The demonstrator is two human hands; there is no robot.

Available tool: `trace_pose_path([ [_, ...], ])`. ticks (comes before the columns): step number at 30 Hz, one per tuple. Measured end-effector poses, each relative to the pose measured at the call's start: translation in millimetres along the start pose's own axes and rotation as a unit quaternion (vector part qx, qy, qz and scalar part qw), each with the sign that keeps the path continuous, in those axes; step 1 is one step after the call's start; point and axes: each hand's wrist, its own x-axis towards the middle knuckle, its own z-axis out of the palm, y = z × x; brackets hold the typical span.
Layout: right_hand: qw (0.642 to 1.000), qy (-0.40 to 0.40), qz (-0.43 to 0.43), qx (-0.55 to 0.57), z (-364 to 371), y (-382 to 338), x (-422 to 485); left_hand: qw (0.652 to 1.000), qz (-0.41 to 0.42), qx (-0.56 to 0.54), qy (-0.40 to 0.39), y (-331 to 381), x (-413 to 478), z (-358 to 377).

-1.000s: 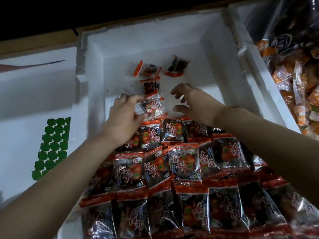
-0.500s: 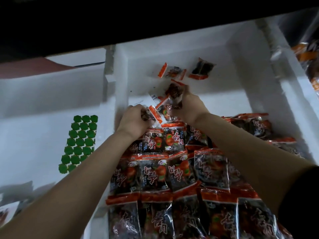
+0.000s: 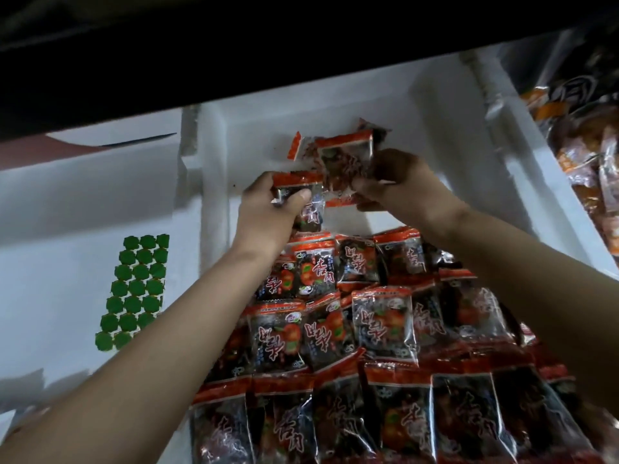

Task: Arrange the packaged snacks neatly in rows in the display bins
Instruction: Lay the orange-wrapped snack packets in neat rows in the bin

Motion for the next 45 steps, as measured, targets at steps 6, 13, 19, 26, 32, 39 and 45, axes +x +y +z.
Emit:
trace_pose_path([
  [6, 0.997, -0.025, 0.035, -0.069, -37.8, 4.2, -31.8, 0.996, -0.005, -0.036, -0.083, 21.0, -19.4, 35.6],
  [13, 0.997, -0.018, 0.029, -0.073, -72.0, 9.5, -55.4, 0.991, 0.036, -0.039, -0.122, 38.9, -31.6, 68.9],
  [19, 0.987, 0.024, -0.006, -0.157, -94.2, 15.4, -50.2, 0.99, 0.05, -0.025, -0.133, 44.9, -33.4, 75.0],
  [26, 0.928, 0.093, -0.003, -0.362, -102.7, 41.1, -23.7, 0.997, 0.012, -0.032, -0.069, 40.0, -24.0, 67.2],
  [32, 0.933, -0.01, 0.019, -0.359, -91.1, 56.3, -13.6, 0.998, 0.022, -0.032, -0.058, 41.9, -21.6, 67.7],
  [39, 0.949, -0.009, 0.038, -0.314, -92.8, 64.3, -9.6, 0.996, 0.01, -0.029, -0.08, 38.0, -24.9, 67.5],
  [45, 0.942, -0.016, 0.005, -0.335, -92.6, 66.6, -18.0, 0.995, 0.012, -0.023, -0.096, 37.1, -27.4, 71.1],
])
